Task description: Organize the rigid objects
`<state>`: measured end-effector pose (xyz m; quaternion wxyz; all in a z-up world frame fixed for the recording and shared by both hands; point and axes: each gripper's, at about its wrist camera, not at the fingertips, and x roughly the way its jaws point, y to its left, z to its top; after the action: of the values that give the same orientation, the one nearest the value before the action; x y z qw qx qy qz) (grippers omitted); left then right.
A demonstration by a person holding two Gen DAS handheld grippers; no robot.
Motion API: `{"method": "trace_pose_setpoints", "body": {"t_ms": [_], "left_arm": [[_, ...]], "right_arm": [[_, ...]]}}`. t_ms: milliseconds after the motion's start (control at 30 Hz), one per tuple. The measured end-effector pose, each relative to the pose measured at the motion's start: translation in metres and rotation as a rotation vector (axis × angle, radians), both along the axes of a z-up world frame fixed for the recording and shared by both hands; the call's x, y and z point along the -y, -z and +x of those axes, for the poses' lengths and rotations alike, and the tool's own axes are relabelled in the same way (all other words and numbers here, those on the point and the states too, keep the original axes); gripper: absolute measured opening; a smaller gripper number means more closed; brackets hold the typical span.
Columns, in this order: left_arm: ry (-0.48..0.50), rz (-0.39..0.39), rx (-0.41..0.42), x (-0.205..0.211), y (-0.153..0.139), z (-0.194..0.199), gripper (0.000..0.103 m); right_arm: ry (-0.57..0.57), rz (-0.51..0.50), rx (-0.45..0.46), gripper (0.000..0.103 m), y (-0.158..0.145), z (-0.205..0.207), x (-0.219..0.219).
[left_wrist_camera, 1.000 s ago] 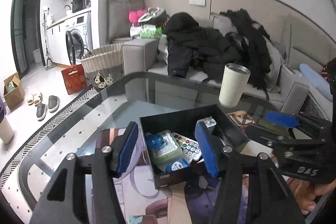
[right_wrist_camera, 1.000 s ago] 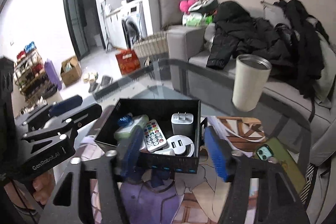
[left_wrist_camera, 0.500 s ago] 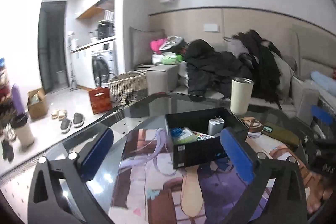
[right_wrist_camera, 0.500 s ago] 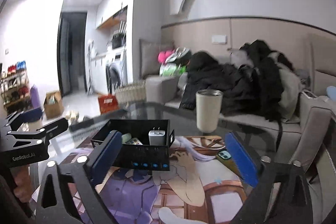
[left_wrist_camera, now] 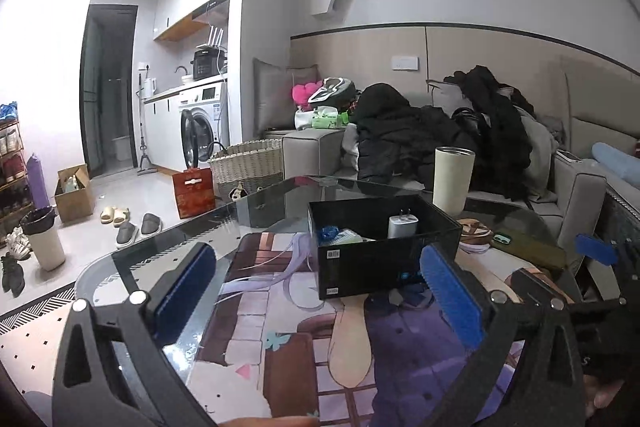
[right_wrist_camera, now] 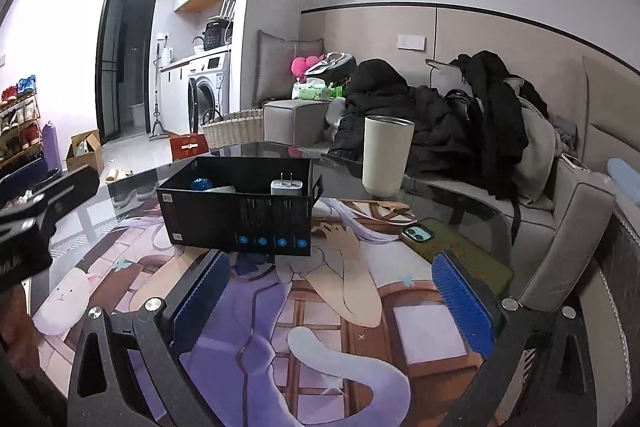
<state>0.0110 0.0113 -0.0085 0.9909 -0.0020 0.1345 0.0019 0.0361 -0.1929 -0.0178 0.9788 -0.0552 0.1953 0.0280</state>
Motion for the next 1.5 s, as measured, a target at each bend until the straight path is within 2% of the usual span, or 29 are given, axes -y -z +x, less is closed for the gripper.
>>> {"method": "trace_pose_setpoints", "body": {"t_ms": [267,700,1500], "left_arm": [[0.004,0.003,-0.022,0.0024,0.0006,0.001,0.103],[-0.004,0.001,-0.041,0.0016,0.0014,0.0012,0.103],[0.012,0.006,-0.072,-0.0004,0.0056,0.0054,0.103]], "right_arm": [[-0.013,-0.016,-0.017,0.103,0.0027,0.0029,-0.0057],[-0.024,-0.001,0.028,0.103,-0.0038,-0.0044,-0.0056],[-0.026,-0.001,0.006,0.103,-0.0032,-0.0039,-0.0073]]}}
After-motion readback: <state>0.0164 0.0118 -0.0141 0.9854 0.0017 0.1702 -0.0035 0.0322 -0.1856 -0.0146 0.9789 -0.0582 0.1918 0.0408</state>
